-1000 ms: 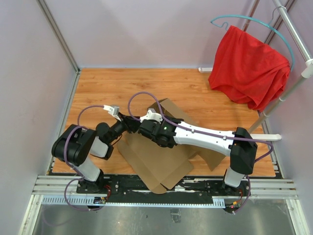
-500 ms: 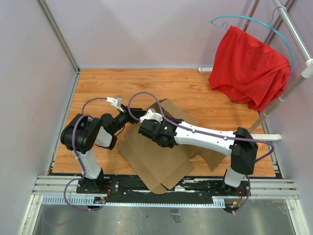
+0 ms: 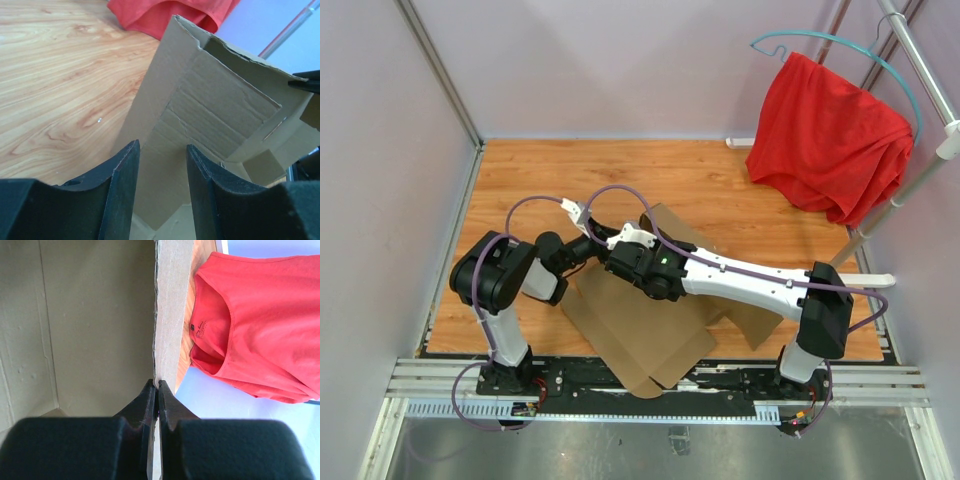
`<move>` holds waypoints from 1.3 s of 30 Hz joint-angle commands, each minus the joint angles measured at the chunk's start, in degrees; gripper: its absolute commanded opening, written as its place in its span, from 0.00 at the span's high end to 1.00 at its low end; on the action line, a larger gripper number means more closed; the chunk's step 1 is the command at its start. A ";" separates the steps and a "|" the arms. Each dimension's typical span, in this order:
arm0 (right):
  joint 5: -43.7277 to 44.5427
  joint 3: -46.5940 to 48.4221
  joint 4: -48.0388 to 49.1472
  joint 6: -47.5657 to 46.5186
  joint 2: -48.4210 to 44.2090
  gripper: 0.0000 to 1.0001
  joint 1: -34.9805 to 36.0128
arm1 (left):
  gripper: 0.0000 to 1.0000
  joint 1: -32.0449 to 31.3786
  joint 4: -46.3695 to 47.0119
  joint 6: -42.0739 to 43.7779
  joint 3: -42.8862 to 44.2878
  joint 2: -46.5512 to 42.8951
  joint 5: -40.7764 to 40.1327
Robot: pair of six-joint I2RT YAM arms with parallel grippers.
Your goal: Fold the paper box
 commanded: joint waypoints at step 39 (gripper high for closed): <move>-11.05 4.11 -4.32 2.67 2.83 0.99 3.02 | 0.71 -15.33 5.99 17.97 6.21 2.85 -22.05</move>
